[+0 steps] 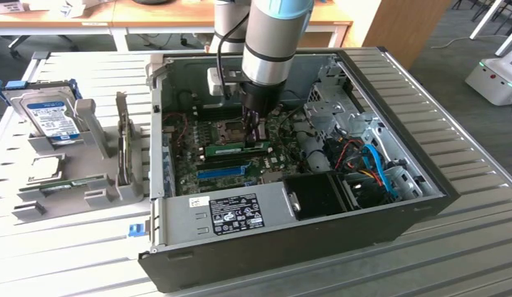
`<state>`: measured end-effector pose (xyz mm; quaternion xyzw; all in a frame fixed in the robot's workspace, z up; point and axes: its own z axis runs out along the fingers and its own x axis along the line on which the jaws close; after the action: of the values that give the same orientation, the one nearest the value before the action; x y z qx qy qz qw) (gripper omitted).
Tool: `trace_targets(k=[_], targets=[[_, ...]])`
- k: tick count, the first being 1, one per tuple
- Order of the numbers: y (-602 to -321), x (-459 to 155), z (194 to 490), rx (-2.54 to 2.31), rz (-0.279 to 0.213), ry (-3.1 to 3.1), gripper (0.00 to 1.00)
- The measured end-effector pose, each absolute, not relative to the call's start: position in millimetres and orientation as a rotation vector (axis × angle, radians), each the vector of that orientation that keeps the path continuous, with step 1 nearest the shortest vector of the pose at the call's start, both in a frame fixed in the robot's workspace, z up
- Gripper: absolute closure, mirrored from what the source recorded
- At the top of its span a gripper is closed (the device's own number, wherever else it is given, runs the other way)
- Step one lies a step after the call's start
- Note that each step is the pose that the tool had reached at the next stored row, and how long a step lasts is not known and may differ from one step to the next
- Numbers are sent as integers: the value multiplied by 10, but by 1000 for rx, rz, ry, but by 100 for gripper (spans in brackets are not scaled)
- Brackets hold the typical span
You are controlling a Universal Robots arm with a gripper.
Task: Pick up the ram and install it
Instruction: 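Insert the ram into the slot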
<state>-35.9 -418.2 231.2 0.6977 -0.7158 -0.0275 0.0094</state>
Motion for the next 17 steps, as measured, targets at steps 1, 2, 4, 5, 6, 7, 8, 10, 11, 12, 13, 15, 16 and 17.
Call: trace_targets(k=[1,2,4,5,6,7,8,10,11,12,13,15,16,17], targets=[[-4182,-359,2312,2180,-86,-2235,88],[-4182,-359,2312,2181,-86,-2234,88],[-4183,-359,2312,2183,-86,-2231,88],[-4183,-359,2312,2184,-86,-2230,88],[-4183,-359,2312,2185,-86,-2229,88],[-4183,-359,2312,2186,-86,-2228,88],[-4182,-359,2312,2187,-86,-2227,88],[-4182,-359,2312,2189,-86,-2225,88],[-4182,-359,2312,2190,-86,-2224,88],[-4182,-359,2312,2191,-86,-2223,88],[-4182,-359,2312,2192,-86,-2222,88],[-4182,-359,2312,2192,-86,-2222,88],[-4182,-359,2312,2192,-86,-2221,88],[-4182,-359,2312,2193,-86,-2221,88]])
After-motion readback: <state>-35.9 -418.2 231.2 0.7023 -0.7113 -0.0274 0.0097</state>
